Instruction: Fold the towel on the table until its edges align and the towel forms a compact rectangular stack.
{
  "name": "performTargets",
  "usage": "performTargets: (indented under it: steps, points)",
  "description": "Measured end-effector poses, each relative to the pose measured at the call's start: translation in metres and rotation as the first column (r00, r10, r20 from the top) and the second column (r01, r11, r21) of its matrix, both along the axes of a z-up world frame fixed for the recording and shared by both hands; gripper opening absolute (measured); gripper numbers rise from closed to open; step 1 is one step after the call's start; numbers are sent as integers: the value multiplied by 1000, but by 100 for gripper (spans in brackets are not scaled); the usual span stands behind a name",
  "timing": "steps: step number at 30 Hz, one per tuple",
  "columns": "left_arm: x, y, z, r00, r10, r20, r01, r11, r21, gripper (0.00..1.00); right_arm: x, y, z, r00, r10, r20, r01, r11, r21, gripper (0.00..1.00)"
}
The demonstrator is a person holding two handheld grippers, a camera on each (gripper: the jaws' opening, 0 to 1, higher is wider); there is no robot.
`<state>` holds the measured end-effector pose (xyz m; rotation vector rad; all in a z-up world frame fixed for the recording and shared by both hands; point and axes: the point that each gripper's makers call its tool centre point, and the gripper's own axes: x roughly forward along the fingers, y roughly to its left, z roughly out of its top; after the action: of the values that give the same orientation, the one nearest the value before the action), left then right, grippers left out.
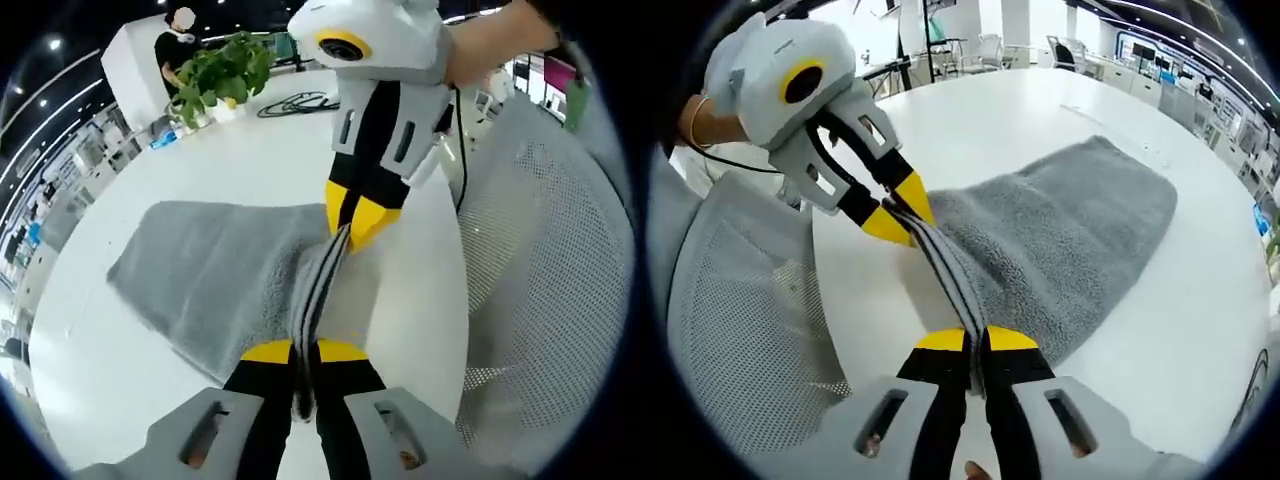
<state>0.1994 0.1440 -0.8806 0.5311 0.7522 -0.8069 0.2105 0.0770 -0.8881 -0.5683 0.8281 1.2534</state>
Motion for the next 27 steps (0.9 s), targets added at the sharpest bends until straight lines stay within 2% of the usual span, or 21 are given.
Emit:
performTargets:
  steps: [2,10,18,23,27]
  points:
    - [-2,0,0,1000,19,-17,-19,999,-32,7,-1,0,4,1000,3,-1,-3,1000,8,3]
    - [-13,-1,9,1000,-4,-17,3,999,-37,7,-11,0,13,999,39,12,-39,999,14,3]
    - [-23,-5,20,1000,-25,-11,24,999,-47,7,-23,-3,26,992,111,67,-111,994,2,3]
    - [-36,-9,24,997,-74,-4,74,997,-4,7,-34,-5,29,985,159,73,-159,987,-11,3]
    - [-46,-11,28,995,-94,-14,94,996,-7,7,-44,-8,32,982,177,61,-176,984,-8,3]
